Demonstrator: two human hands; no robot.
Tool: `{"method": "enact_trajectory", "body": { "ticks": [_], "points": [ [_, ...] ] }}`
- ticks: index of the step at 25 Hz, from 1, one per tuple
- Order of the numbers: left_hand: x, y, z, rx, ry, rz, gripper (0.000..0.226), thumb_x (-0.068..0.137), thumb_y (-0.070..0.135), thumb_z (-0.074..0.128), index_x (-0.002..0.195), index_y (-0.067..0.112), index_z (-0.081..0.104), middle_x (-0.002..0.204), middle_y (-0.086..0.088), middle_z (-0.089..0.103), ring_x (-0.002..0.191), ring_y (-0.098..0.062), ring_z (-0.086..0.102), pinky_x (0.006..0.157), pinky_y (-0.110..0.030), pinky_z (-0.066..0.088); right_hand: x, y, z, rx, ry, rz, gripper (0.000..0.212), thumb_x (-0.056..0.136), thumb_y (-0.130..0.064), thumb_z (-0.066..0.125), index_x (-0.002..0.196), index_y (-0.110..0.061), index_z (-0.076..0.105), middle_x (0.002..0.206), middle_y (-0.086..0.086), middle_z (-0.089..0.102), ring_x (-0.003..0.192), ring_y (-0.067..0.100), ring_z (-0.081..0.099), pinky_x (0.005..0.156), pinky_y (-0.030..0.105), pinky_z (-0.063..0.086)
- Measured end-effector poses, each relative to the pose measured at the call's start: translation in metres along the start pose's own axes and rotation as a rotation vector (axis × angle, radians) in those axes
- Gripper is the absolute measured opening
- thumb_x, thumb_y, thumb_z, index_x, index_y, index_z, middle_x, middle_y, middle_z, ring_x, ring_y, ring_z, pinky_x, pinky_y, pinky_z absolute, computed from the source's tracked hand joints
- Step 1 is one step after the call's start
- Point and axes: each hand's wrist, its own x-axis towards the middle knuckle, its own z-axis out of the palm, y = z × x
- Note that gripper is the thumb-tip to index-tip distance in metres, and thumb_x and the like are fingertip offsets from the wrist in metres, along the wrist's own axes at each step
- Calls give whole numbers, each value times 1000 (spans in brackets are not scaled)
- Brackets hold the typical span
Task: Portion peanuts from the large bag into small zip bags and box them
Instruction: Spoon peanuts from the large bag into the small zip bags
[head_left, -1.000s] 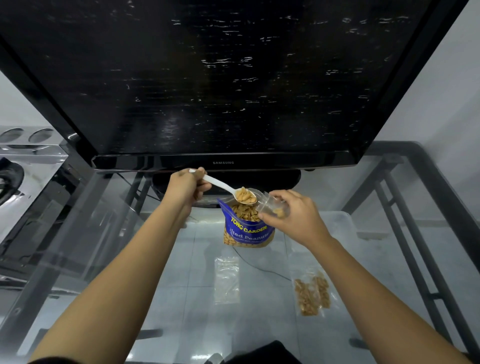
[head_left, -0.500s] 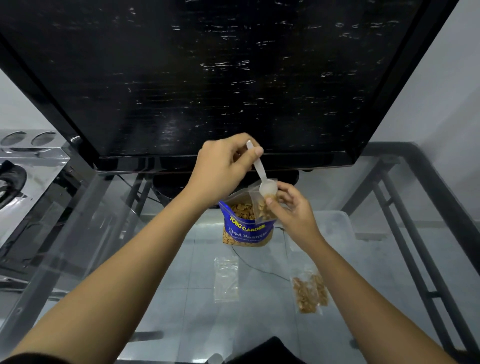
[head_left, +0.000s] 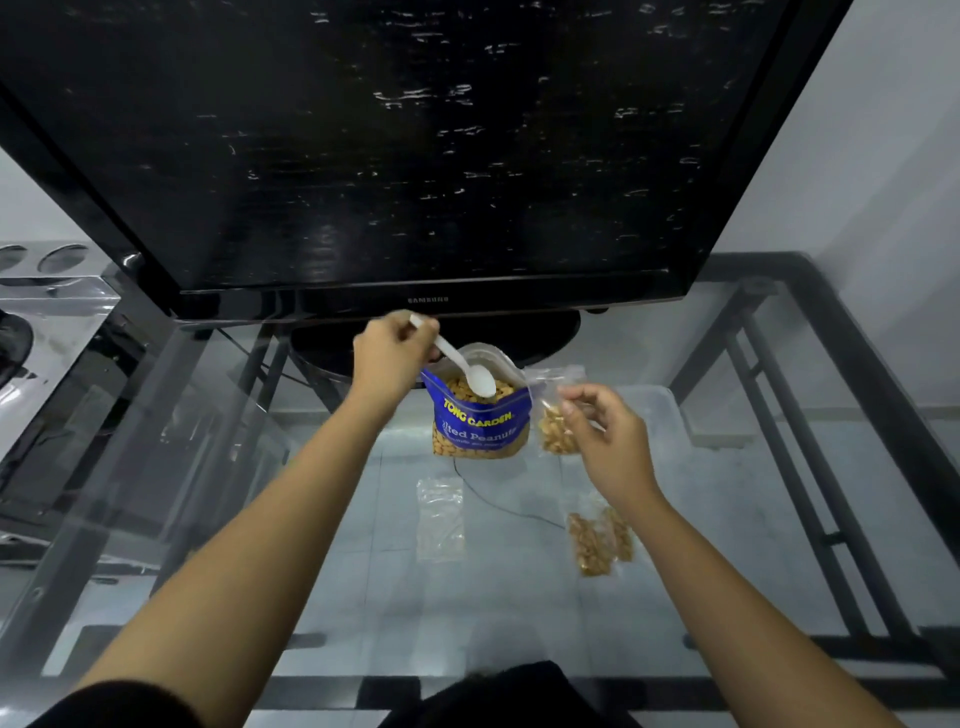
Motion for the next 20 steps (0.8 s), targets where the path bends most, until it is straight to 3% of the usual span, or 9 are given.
{"method": "enact_trajectory", "body": {
  "ticks": [2,5,7,8,10,13,16,20],
  "points": [
    [-4,-18,9,95,9,-37,20,88,27,61,102,13,66,86,-7,69,79,-15,66,77,-31,53,-13,14,-4,-35,-24,66,18,90,-14,56,104,-24,61,97,-11,63,84,-2,59,65,9,49],
    [-14,-34,8,96,158,-61,56,85,39,63,130,10,47,97,-4,58,88,-13,54,79,-27,43,-34,41,-7,-135,-127,206,29,87,-11,60,115,-18,59,103,-6,60,88,2,58,67,9,51],
    [-30,-55,7,41,230,-96,44,88,36,58,123,10,50,98,-5,58,86,-15,54,79,-32,47,-47,59,-6,-214,-232,302,37,84,-7,62,119,-18,56,106,-3,59,94,9,60,78,21,55],
    [-39,-72,8,91,192,-114,33,90,30,56,115,8,55,98,-8,62,86,-17,57,78,-32,47,-52,66,-4,-247,-280,341,39,84,-6,62,121,-19,55,107,-1,59,97,15,62,81,27,55],
    [-56,-108,10,311,-23,-109,21,90,18,56,106,6,63,105,-13,66,89,-24,62,77,-27,43,-60,78,0,-314,-334,364,41,85,-7,62,124,-18,53,109,2,59,100,19,62,78,22,52],
    [-70,-149,16,611,-291,25,31,88,17,62,117,7,63,123,-16,60,104,-30,60,91,-31,43,-66,86,4,-496,-374,305,43,89,-10,57,131,-14,47,121,6,57,106,15,56,78,12,40],
    [-73,-167,24,746,-314,103,35,87,19,62,121,10,60,126,-14,57,115,-33,51,99,-38,41,-69,96,4,-791,-400,121,42,91,-11,53,132,-10,46,132,13,49,120,29,47,98,29,36],
    [-73,-167,32,854,-230,165,29,86,18,62,114,9,60,123,-13,58,111,-32,51,91,-40,45,-69,109,-4,-783,-292,194,31,89,-21,55,118,-11,56,131,14,41,117,31,44,92,31,38]
  ]
}}
